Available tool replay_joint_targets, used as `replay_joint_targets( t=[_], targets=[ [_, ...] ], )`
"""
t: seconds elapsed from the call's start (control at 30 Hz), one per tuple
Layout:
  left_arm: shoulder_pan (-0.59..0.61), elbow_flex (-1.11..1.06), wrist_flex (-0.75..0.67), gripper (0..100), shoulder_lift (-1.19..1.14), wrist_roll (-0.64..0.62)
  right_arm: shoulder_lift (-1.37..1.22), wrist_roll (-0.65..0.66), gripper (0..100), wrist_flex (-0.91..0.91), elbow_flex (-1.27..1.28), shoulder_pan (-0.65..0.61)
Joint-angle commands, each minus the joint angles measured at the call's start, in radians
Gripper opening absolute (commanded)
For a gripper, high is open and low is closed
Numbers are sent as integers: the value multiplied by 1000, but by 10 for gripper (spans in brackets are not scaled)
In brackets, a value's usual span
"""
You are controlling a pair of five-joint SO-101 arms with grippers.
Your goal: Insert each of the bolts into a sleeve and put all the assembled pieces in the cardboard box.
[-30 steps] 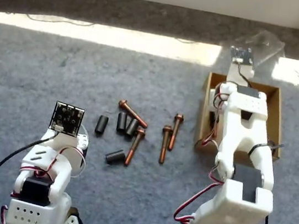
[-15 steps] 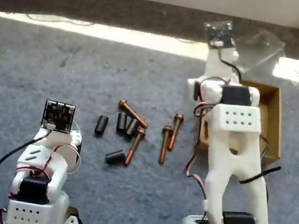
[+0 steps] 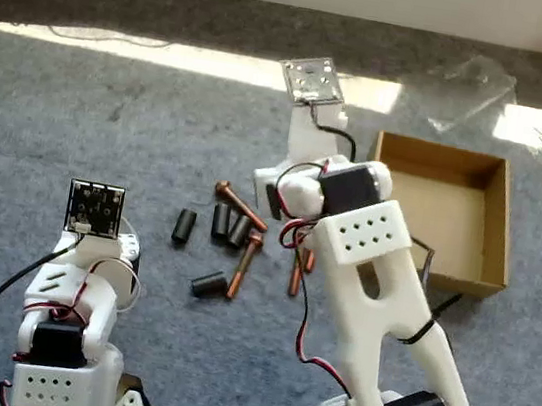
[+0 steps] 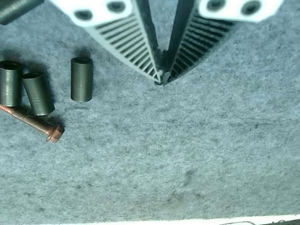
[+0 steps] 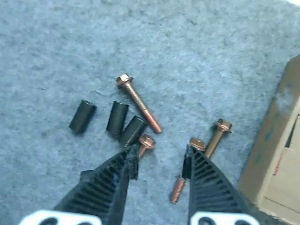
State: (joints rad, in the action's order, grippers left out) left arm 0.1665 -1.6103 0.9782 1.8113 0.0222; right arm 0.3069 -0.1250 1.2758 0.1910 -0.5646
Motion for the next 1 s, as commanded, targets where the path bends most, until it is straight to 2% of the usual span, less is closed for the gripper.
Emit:
replay_joint_targets(
  t=[0.0, 0.13, 0.3, 0.47, 0.97],
  targets=[
    [10, 33, -21, 5, 16, 3, 39, -37, 138, 5, -44, -76],
    [16, 33, -20, 5, 16, 5, -35, -37, 138, 4, -53, -110],
    [81, 33, -17, 5, 16, 2, -206, -37, 138, -5, -102, -114],
    [91, 33, -17, 5, 16, 3, -354, -143, 138, -5, -216, -114],
    [173, 33, -20, 5, 16, 2, -719, -141, 138, -4, -507, -159]
  ],
)
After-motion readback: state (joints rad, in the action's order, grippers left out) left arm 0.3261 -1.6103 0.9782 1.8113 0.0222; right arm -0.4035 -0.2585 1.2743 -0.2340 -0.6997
